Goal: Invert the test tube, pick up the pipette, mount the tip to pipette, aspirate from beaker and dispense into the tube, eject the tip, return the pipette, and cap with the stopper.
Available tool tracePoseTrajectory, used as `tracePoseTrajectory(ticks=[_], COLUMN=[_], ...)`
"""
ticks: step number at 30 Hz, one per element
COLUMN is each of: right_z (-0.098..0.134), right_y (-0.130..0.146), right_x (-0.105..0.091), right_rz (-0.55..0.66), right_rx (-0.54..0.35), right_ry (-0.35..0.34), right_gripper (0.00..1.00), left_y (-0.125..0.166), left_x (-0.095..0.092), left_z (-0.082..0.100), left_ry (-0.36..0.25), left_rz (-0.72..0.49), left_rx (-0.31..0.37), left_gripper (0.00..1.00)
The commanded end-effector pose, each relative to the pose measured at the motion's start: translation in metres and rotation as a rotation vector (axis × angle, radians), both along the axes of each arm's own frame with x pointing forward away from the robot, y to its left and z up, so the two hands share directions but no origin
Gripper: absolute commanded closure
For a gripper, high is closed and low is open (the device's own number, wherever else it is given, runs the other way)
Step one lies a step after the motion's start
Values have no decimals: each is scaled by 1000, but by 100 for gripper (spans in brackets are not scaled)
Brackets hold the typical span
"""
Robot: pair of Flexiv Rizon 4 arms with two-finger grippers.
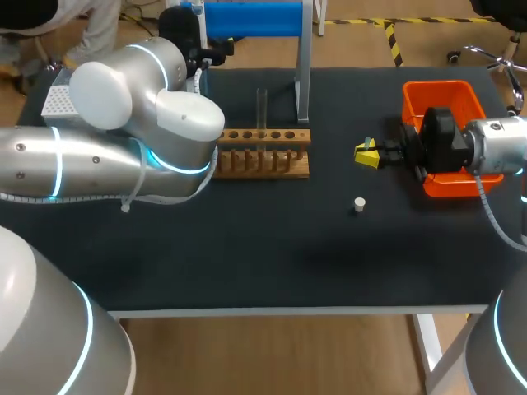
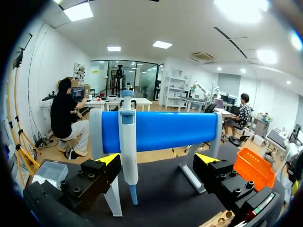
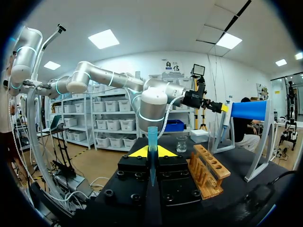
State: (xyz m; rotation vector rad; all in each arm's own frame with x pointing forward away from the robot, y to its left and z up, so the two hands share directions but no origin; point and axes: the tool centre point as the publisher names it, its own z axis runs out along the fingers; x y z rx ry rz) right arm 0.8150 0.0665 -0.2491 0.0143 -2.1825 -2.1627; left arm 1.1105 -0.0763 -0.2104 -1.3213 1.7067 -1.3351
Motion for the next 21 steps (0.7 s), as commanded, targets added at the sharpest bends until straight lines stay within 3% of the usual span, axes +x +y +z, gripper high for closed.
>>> tracePoseTrajectory(ticks=[1,21], right_z=[0,0], right_y=[-1,-1], right_x=[0,0], right_rz=[2,2], right_rx=[-1,-1], right_ry=[0,0], right_gripper=[100,100], left_y=[2,1], left_x=[5,23], left_z=[-3,4], left_ry=[-27,-55], left_rz=[-5,-11], left_rx=[-15,-21], left_gripper=[0,0])
